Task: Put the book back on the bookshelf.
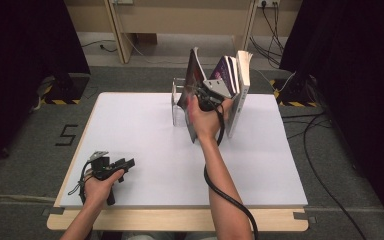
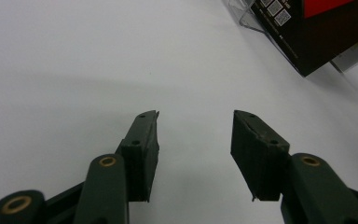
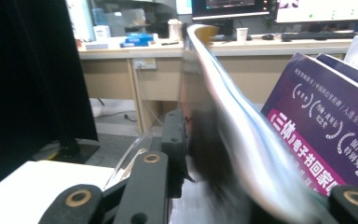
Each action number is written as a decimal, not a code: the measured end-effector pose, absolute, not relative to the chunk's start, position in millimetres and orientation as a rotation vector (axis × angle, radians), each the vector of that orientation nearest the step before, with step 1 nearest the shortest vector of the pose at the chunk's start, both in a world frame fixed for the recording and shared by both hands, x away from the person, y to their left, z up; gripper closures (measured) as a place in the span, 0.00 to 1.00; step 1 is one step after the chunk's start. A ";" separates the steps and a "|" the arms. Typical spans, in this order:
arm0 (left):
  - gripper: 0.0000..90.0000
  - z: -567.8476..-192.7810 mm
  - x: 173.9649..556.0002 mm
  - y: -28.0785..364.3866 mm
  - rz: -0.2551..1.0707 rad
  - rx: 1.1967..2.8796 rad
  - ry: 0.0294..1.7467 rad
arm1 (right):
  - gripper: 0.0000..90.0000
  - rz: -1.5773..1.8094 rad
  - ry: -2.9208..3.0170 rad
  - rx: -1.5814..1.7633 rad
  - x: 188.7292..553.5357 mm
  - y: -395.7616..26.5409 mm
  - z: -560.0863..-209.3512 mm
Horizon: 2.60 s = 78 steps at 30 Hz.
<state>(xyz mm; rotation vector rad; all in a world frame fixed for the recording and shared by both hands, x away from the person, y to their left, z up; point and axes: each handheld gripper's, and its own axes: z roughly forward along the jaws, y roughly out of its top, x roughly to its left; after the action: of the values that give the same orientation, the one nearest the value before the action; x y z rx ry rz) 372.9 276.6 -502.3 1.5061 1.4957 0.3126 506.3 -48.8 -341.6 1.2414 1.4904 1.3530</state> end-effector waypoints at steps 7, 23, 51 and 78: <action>0.56 -502.3 372.9 276.0 0.315 1.507 1.496 | 0.80 1.372 1.519 1.266 504.2 -60.4 -334.2; 0.56 -502.0 372.7 275.9 0.312 1.510 1.491 | 0.91 1.340 1.676 1.395 525.9 -67.3 -309.2; 0.56 -501.1 372.5 277.3 0.316 1.504 1.490 | 0.96 1.286 1.550 1.340 524.7 -48.6 -317.0; 0.56 -502.6 372.4 273.7 0.308 1.514 1.480 | 0.96 1.289 1.609 1.430 527.0 -67.4 -299.4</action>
<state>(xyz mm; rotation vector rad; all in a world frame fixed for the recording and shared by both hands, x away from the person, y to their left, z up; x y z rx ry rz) 372.4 273.7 -502.6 1.5138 1.4795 0.3077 527.0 -67.4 -299.4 1.4304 1.6090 1.2891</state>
